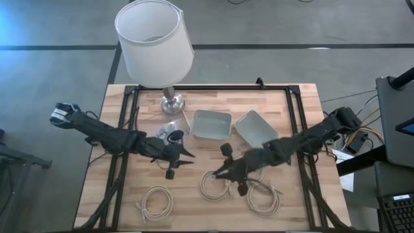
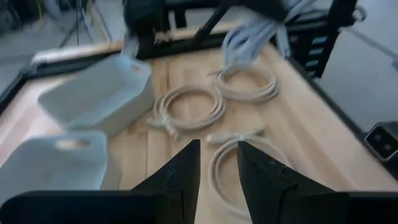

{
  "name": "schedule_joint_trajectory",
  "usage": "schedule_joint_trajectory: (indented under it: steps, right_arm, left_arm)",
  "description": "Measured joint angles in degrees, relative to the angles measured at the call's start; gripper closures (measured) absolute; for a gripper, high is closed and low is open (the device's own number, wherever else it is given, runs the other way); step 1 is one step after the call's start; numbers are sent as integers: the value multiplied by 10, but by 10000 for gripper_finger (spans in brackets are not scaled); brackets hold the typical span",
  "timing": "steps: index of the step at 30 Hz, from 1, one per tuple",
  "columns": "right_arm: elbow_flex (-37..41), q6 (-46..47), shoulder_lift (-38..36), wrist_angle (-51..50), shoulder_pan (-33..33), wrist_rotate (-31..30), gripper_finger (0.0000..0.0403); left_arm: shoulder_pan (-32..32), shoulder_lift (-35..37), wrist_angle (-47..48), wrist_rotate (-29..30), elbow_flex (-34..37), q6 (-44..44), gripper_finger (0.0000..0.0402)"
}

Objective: Pick & Place USB Port
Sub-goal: Put the blue usb cable into the transparent bin

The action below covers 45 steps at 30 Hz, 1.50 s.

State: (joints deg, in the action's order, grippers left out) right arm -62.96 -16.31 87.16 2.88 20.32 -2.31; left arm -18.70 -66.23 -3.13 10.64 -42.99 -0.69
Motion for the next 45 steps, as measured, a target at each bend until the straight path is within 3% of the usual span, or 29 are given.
schedule_joint_trajectory:
  steps: [2,8,12,15,23,31,36,45]
  right_arm:
    - [41,4,-7,61,-41,54,359]
    - [126,80,0,271,-148,53,354]
    - [155,108,17,381,-178,60,355]
    - [158,111,30,425,-189,75,354]
    - [98,101,83,427,-194,89,354]
    - [3,99,152,358,-198,90,353]
    - [-49,84,182,313,-200,115,353]
    - [-67,86,177,269,-200,126,353]
  left_arm:
    - [-14,0,-56,17,22,-14,293]
    - [-25,0,-191,127,90,-12,293]
    - [-22,0,-258,211,133,37,293]
    - [-20,0,-325,238,162,53,293]
    - [-13,-19,-449,240,185,47,293]
    - [-12,-49,-448,246,163,13,293]
    - [-14,-49,-432,298,162,32,293]
    - [-13,-49,-398,312,161,94,293]
